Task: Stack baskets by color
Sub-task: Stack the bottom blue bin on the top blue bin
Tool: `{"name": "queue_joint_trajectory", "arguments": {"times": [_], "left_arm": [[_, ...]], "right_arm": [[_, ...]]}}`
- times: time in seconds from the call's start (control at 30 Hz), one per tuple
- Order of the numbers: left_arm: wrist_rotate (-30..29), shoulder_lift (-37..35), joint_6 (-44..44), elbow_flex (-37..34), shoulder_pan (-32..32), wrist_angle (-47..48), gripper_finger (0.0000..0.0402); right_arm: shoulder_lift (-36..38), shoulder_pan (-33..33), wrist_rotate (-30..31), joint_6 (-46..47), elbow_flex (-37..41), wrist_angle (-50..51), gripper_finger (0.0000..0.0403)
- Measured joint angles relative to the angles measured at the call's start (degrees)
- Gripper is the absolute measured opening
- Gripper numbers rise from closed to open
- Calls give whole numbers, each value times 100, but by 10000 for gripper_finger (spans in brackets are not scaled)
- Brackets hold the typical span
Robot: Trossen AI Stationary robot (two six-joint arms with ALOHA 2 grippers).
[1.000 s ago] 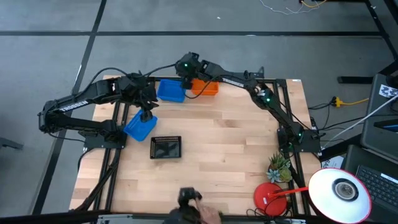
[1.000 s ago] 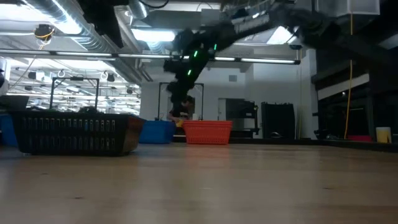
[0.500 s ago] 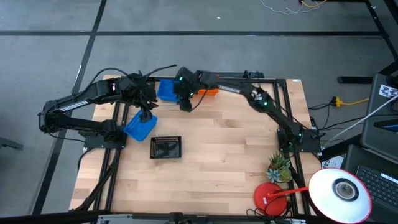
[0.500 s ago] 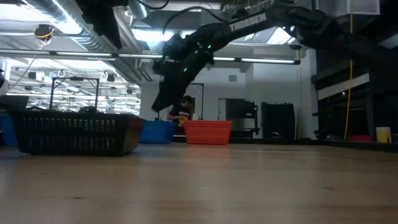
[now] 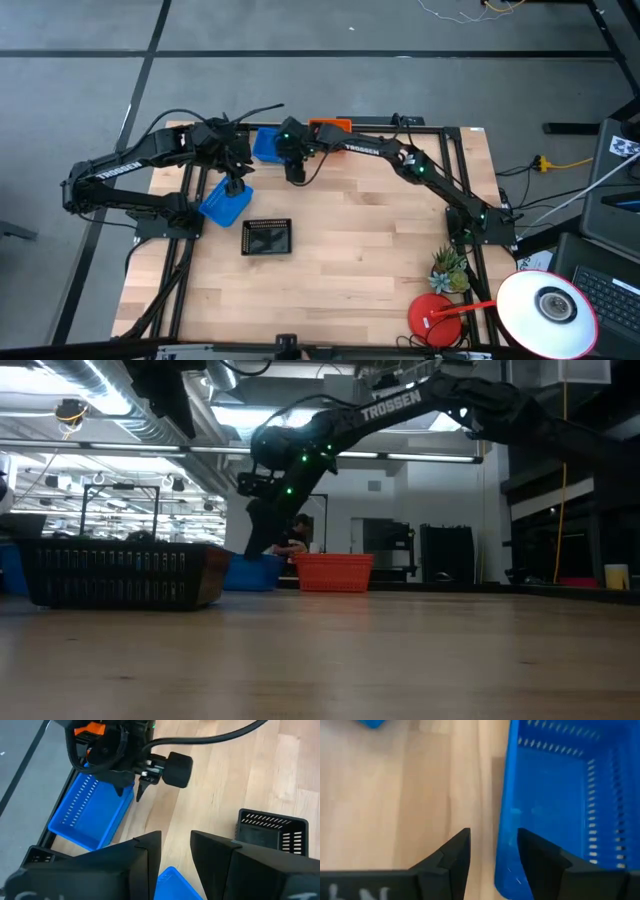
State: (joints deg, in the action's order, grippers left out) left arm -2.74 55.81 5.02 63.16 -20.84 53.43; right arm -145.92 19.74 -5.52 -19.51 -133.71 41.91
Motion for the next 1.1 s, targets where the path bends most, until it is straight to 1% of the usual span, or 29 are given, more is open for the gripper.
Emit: {"name": "queue_joint_trajectory", "arguments": {"times": [0.2, 0.43, 0.6, 0.8, 1.0, 1.1], "left_arm": [[0, 0, 0, 0, -1, 0, 96], [0, 0, 2, 0, 0, 0, 96], [0, 0, -2, 0, 0, 0, 96], [0, 0, -4, 0, 0, 0, 96], [0, 0, -42, 0, -2, -4, 96], [0, 0, -87, 0, -1, -4, 96]], "right_arm": [[-72, 82, 439, -4, 2, -290, 163], [-77, 182, 447, -4, 2, -376, 163], [-77, 267, 652, 46, 2, -398, 163], [-77, 264, 612, 156, 2, -658, 163], [-77, 263, 601, 542, 2, -910, 163], [-77, 260, 371, 558, 2, -947, 163]]}}
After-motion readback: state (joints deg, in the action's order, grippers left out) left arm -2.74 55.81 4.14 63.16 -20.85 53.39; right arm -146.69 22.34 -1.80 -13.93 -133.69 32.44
